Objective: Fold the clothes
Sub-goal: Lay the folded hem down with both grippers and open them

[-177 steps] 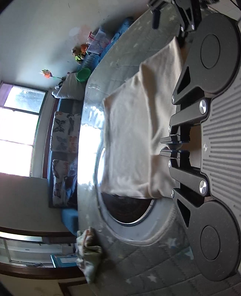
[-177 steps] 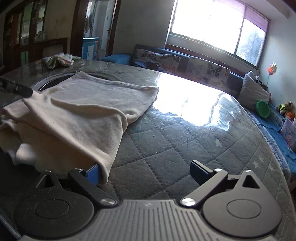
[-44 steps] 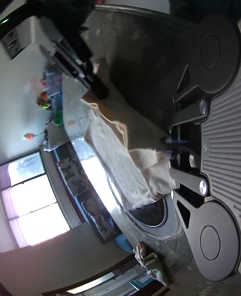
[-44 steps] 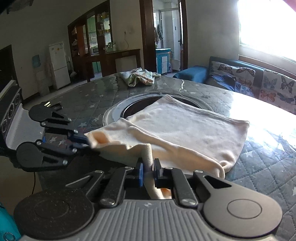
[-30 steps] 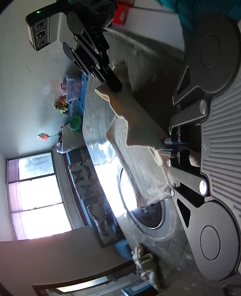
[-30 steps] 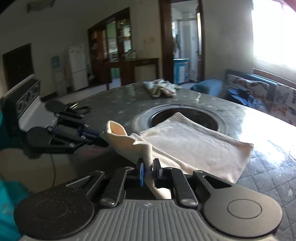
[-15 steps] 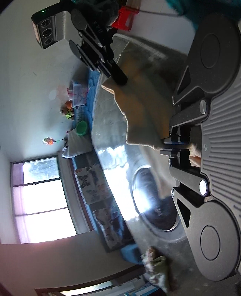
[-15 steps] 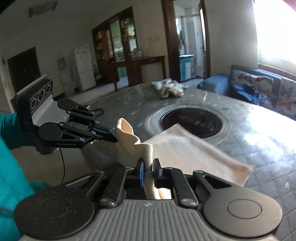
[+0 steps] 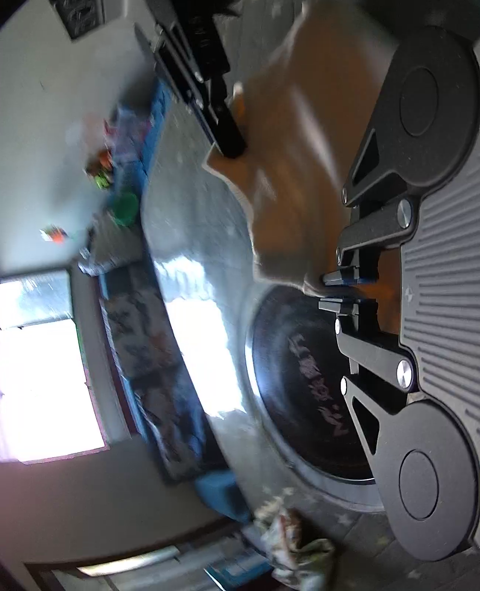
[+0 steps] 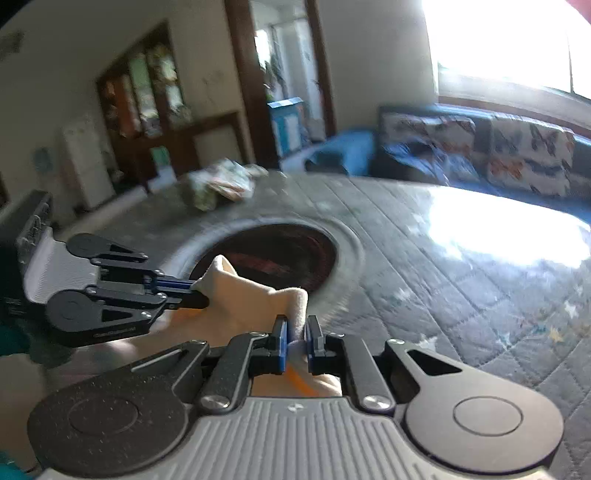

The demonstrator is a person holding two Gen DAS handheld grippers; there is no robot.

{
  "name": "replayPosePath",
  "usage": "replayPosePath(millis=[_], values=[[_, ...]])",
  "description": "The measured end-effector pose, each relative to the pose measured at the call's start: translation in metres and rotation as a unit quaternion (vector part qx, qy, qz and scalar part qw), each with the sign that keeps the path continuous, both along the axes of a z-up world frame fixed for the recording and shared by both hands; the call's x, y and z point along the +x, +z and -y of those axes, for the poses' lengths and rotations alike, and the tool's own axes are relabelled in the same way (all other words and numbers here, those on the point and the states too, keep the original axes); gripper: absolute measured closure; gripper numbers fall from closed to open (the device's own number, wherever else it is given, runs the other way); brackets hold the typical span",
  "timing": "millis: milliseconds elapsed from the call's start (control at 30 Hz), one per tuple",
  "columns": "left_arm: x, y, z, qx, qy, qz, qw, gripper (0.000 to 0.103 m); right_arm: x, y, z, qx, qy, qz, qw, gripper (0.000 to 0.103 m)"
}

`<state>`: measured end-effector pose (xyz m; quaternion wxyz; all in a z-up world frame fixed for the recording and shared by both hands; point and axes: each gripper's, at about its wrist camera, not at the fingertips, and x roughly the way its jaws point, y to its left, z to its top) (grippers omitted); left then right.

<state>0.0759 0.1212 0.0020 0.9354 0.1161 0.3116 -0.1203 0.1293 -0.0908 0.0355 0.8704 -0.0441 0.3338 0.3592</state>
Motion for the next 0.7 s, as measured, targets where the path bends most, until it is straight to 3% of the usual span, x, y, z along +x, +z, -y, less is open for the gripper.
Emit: replayPosePath(millis=[167,267,333,400,700], values=[[0.007,-0.014,-0.009,0.004,0.035,-0.018,0.9992,0.086,0.022,-0.04,-0.003,-0.007,-0.053,-0.029,0.998,0.089],[0.001,-0.008,-0.019,-0.005,0.054,-0.011,0.9984,0.086,0.02,-0.038,0.007,-0.001,-0.073,-0.024,0.997,0.085],[-0.003,-0.001,-0.022,-0.01,0.062,-0.005,0.998,0.086,0.014,-0.032,0.014,0.0,-0.073,-0.019,0.997,0.076],[-0.015,0.007,-0.018,-0.016,0.056,0.003,0.9983,0.086,0.006,-0.029,0.02,-0.008,-0.067,-0.017,0.998,0.061],[-0.062,0.013,0.024,-0.037,-0.016,-0.004,0.9992,0.079,-0.017,-0.043,0.026,-0.058,-0.054,-0.021,0.997,0.06]])
